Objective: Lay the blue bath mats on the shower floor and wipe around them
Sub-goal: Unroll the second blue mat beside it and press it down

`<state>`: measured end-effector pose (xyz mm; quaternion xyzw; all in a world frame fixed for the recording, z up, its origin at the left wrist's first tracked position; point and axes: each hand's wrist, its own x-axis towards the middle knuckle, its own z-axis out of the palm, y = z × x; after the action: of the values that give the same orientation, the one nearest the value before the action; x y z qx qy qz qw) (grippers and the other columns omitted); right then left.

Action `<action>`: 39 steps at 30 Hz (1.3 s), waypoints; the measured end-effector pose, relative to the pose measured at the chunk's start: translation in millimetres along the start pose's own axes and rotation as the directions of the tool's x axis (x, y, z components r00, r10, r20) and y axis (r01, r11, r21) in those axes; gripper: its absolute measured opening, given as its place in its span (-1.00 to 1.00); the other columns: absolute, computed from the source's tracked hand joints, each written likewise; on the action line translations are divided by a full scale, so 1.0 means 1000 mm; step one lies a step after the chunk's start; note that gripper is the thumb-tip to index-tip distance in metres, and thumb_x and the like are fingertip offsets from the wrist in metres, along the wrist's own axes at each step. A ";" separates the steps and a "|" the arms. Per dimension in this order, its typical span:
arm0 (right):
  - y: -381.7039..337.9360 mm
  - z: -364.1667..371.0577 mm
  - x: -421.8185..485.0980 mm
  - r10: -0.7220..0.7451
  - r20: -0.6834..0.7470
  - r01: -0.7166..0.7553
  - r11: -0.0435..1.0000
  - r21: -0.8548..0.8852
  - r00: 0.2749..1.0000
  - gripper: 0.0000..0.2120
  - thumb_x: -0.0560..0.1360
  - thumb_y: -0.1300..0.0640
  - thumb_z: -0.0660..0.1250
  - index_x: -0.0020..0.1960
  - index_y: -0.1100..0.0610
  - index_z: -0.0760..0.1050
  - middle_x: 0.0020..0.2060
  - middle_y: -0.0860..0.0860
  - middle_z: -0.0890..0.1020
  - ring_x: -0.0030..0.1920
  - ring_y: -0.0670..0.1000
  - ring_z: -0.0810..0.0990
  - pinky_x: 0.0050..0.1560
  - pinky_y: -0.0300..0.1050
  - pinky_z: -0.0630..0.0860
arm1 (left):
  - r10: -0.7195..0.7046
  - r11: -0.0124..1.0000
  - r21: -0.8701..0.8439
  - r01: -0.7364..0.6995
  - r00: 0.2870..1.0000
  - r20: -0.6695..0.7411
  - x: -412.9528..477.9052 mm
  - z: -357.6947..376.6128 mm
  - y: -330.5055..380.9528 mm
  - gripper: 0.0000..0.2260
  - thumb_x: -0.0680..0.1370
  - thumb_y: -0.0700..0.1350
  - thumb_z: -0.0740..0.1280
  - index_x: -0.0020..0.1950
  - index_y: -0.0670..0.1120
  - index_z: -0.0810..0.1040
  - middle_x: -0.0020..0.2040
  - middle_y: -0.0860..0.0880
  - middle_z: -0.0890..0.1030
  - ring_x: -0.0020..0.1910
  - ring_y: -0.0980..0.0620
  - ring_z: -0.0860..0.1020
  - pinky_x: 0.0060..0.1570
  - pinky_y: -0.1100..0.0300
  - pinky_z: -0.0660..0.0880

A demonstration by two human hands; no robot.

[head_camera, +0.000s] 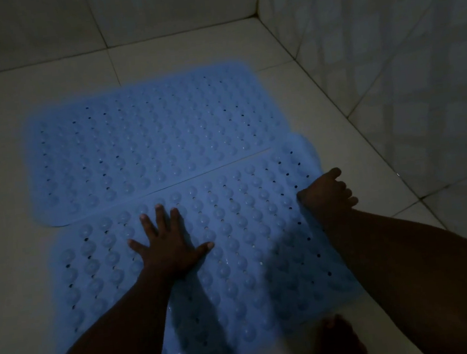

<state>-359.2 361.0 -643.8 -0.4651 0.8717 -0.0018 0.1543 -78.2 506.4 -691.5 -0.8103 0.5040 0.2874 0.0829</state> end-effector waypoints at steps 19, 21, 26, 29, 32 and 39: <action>-0.024 0.011 -0.035 -0.330 0.394 0.372 0.927 -0.035 0.858 -0.18 0.43 -0.24 0.34 0.54 0.07 0.12 0.50 0.20 0.13 0.46 0.34 0.20 0.42 0.23 0.30 | -0.036 0.999 -0.032 0.038 0.996 0.079 -0.009 -0.007 -0.009 0.09 0.32 0.58 0.26 0.60 0.22 -0.31 0.58 0.07 -0.46 0.56 -0.20 -0.41 0.37 -0.58 -0.11; -0.026 0.014 -0.045 -0.355 0.382 0.407 0.911 -0.061 0.853 -0.16 0.46 -0.25 0.31 0.56 0.11 0.09 0.51 0.22 0.13 0.49 0.33 0.16 0.47 0.21 0.22 | -0.044 0.997 -0.058 0.050 0.995 0.088 -0.014 -0.007 -0.013 0.04 0.35 0.55 0.26 0.58 0.28 -0.32 0.57 0.10 -0.46 0.57 -0.21 -0.40 0.34 -0.61 -0.10; -0.037 0.016 -0.061 -0.363 0.396 0.457 0.872 -0.175 0.843 -0.15 0.48 -0.30 0.24 0.56 0.18 0.07 0.52 0.22 0.14 0.52 0.30 0.11 0.52 0.24 0.06 | -0.030 0.996 -0.080 0.037 0.996 0.083 -0.019 -0.008 -0.023 -0.04 0.41 0.52 0.24 0.57 0.32 -0.32 0.58 0.13 -0.45 0.58 -0.18 -0.38 0.34 -0.62 -0.07; -0.044 0.024 -0.063 -0.357 0.426 0.475 0.855 -0.210 0.831 -0.11 0.44 -0.33 0.25 0.57 0.12 0.05 0.54 0.22 0.11 0.54 0.30 0.09 0.53 0.29 -0.04 | -0.035 0.996 -0.076 0.042 0.995 0.092 -0.018 -0.009 -0.029 -0.04 0.40 0.53 0.24 0.57 0.33 -0.32 0.58 0.13 -0.45 0.58 -0.18 -0.38 0.34 -0.62 -0.07; -0.046 0.031 -0.063 -0.342 0.436 0.475 0.846 -0.242 0.832 -0.08 0.42 -0.34 0.28 0.58 0.08 0.02 0.56 0.23 0.06 0.56 0.30 0.02 0.53 0.32 -0.12 | -0.042 0.996 -0.076 0.050 0.994 0.102 -0.016 -0.009 -0.030 -0.02 0.39 0.52 0.27 0.56 0.33 -0.31 0.58 0.13 -0.45 0.58 -0.18 -0.38 0.33 -0.62 -0.07; -0.050 0.035 -0.059 -0.319 0.452 0.468 0.842 -0.268 0.833 -0.07 0.45 -0.33 0.25 0.61 0.09 -0.05 0.58 0.24 -0.03 0.57 0.31 -0.06 0.52 0.35 -0.19 | -0.042 0.995 -0.090 0.052 0.993 0.109 -0.011 -0.016 -0.027 0.01 0.39 0.48 0.34 0.58 0.32 -0.28 0.59 0.14 -0.41 0.58 -0.19 -0.36 0.31 -0.64 -0.03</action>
<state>-278.7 385.0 -654.0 -0.6486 0.6905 0.2218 0.2309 -52.3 521.0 -676.9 -0.8082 0.4659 0.3515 0.0790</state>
